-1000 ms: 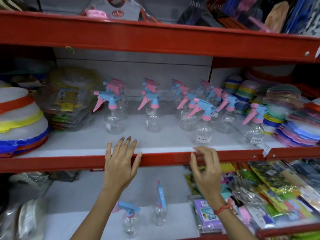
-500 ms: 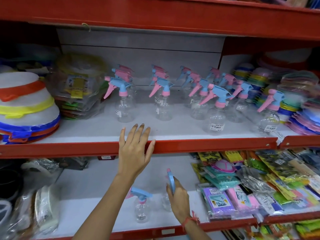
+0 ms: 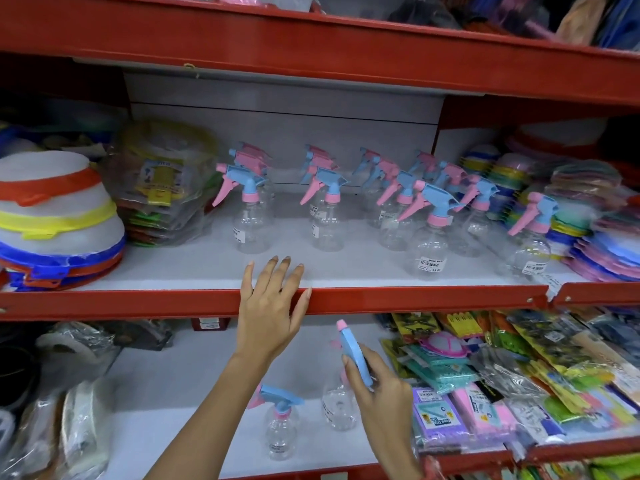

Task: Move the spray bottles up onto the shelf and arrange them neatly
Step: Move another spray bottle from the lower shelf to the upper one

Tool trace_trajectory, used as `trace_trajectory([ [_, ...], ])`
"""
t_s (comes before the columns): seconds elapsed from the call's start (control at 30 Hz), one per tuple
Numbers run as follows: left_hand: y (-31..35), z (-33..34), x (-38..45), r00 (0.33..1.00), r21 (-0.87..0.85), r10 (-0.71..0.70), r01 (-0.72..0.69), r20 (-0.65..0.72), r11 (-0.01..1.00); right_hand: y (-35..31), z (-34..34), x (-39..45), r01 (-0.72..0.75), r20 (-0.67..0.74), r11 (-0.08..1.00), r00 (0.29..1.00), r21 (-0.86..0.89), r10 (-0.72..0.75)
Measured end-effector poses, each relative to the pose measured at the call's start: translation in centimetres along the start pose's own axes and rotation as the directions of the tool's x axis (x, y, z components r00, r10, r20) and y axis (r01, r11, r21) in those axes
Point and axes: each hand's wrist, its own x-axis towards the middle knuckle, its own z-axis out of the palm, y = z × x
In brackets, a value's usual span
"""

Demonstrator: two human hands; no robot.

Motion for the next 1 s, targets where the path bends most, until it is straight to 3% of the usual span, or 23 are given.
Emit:
trace_trajectory([
  [0.23,0.2,-0.1,-0.1,1.0,-0.011,0.002,-0.002,-0.03,1.0,-7.4,-5.1,5.1,0.288,-0.207,0.944,0.945,0.163,-0.253],
  [0.4,0.2,0.1,-0.1,1.0,-0.019,0.004,-0.005,-0.03,1.0,-11.3,-6.5,11.6,0.421,-0.304,0.896,0.88,0.14,-0.365],
  [0.67,0.4,0.2,-0.1,0.999,-0.029,-0.015,0.014,-0.045,0.999,-10.7,-2.5,19.7,0.365,-0.142,0.93,0.923,0.032,-0.357],
  [1.0,0.4,0.2,-0.1,0.999,-0.032,-0.018,0.017,-0.046,0.999,-9.1,-0.7,21.5,0.264,-0.023,0.964,0.964,0.011,-0.264],
])
